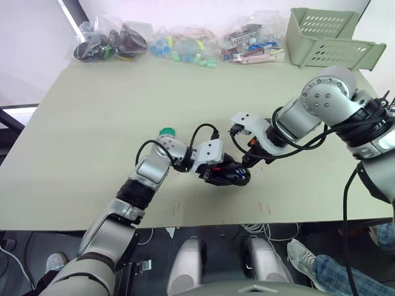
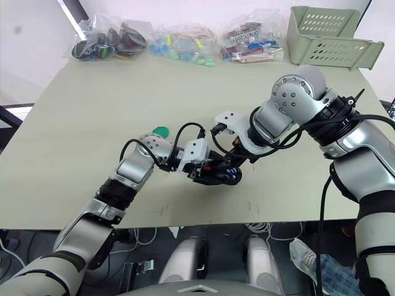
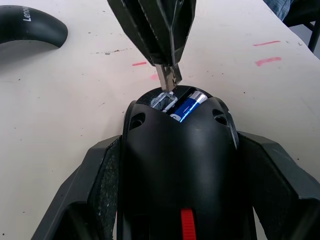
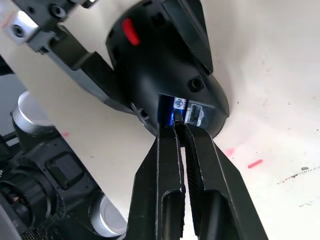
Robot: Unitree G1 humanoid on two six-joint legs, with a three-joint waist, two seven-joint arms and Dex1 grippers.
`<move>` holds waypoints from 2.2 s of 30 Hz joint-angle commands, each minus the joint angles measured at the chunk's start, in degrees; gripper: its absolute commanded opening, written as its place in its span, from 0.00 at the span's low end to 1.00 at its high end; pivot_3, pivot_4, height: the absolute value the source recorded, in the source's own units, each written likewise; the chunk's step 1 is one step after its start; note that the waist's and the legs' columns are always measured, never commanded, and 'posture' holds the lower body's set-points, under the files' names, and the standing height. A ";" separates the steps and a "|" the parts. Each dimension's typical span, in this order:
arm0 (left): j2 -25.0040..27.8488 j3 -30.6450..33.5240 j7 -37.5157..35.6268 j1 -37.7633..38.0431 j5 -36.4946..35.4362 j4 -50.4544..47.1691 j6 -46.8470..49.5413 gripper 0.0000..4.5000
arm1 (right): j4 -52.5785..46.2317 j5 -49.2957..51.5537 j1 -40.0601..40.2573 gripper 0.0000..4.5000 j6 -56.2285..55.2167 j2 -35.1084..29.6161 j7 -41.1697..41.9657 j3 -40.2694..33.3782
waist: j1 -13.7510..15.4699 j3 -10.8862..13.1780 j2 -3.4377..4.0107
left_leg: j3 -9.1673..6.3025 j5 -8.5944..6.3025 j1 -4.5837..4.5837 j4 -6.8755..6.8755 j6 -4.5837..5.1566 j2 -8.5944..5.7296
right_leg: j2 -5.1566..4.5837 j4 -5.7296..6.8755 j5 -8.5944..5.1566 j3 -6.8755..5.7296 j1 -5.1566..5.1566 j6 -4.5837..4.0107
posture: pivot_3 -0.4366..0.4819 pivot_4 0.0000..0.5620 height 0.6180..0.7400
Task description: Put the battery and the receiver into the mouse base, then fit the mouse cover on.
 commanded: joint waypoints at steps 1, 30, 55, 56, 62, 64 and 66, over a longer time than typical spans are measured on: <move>-0.13 -0.73 0.06 0.67 0.61 -1.83 0.37 0.65 | 0.13 -1.15 0.27 0.00 0.30 0.34 0.27 -1.17 | 0.01 0.00 0.00 | 0.00 0.00 0.00 0.00 0.00 0.00 | 0.00 0.00 0.00 0.00 0.00 0.00 | 0.48 0.27 1.00; -0.42 -0.60 0.90 1.26 0.45 -2.92 1.30 0.65 | 1.84 -9.28 3.65 0.00 0.30 2.82 2.78 -2.22 | 0.00 -0.01 0.00 | -0.01 0.00 0.03 0.01 0.00 -0.02 | 0.01 0.01 0.00 0.00 0.03 0.00 | 0.48 0.27 1.00; -1.00 -0.79 1.99 2.09 0.65 -3.26 1.05 0.65 | -1.81 -11.76 0.59 0.00 0.30 1.94 4.30 5.49 | 0.13 -0.04 0.00 | -0.11 0.00 0.14 0.15 0.00 -0.02 | 0.00 -0.01 0.00 -0.07 0.24 0.01 | 0.48 0.27 1.00; -1.04 -0.78 2.03 2.15 0.64 -3.32 1.09 0.65 | -1.91 -11.86 0.52 0.00 0.30 1.73 4.49 5.72 | 0.15 -0.04 0.00 | -0.11 0.00 0.14 0.15 0.00 -0.02 | 0.00 -0.01 0.00 -0.07 0.24 0.01 | 0.48 0.27 1.00; -1.34 -0.80 2.24 2.27 0.70 -3.29 1.14 0.65 | -2.45 -12.36 -0.08 0.00 0.30 1.27 5.82 6.93 | 0.22 -0.04 0.00 | -0.12 0.00 0.13 0.15 0.00 -0.02 | -0.03 -0.04 0.00 -0.08 0.26 0.02 | 0.48 0.27 1.00; -1.43 -0.81 2.34 2.27 0.73 -3.30 1.14 0.65 | -1.99 -11.93 -0.03 0.00 0.30 1.72 6.04 6.62 | 0.22 -0.04 0.00 | -0.11 0.00 0.13 0.15 0.00 -0.02 | -0.03 -0.04 0.00 -0.08 0.26 0.02 | 0.48 0.27 1.00; -1.50 -0.80 2.45 2.29 0.74 -3.35 1.21 0.65 | -0.78 -10.85 0.02 0.00 0.30 2.40 5.84 6.40 | 0.22 -0.04 0.00 | -0.12 0.00 0.13 0.15 0.00 -0.02 | -0.03 -0.04 0.00 -0.08 0.26 0.02 | 0.48 0.27 1.00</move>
